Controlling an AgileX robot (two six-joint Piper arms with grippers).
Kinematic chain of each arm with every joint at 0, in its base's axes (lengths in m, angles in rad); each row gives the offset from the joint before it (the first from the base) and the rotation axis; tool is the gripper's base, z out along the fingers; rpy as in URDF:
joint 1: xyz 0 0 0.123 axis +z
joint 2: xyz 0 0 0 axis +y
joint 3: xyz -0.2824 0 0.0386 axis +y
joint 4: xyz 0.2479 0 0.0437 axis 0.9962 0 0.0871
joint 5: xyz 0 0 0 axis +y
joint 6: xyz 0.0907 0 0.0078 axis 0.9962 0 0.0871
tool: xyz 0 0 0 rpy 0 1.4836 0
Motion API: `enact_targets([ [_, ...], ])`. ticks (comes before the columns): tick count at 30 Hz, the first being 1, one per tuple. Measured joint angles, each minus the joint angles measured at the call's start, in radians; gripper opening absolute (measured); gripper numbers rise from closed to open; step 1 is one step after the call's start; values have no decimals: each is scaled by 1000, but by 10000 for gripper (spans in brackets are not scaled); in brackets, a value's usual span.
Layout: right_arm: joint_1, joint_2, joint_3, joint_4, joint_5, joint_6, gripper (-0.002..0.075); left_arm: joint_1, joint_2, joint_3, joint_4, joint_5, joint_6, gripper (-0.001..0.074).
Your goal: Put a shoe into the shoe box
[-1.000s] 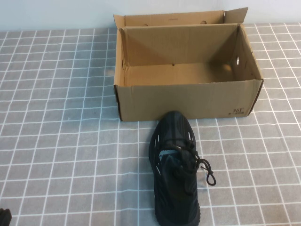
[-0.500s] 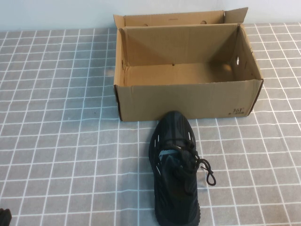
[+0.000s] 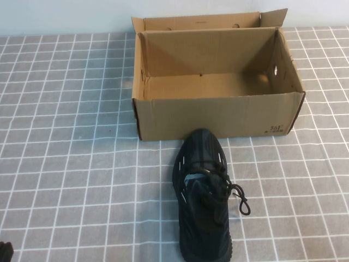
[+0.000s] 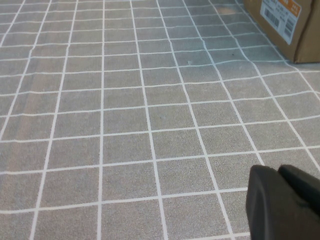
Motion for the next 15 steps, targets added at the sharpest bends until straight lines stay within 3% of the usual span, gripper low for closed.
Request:
enact_targets([
  [6, 0, 0, -2, 167, -9, 0, -16, 0, 0, 0, 0, 0, 0, -1],
  [11, 0, 83, -144, 180, 261, 0, -16, 0, 0, 0, 0, 0, 0, -1],
  [15, 0, 305, -357, 88, 546, -25, -16, 0, 0, 0, 0, 0, 0, -1],
])
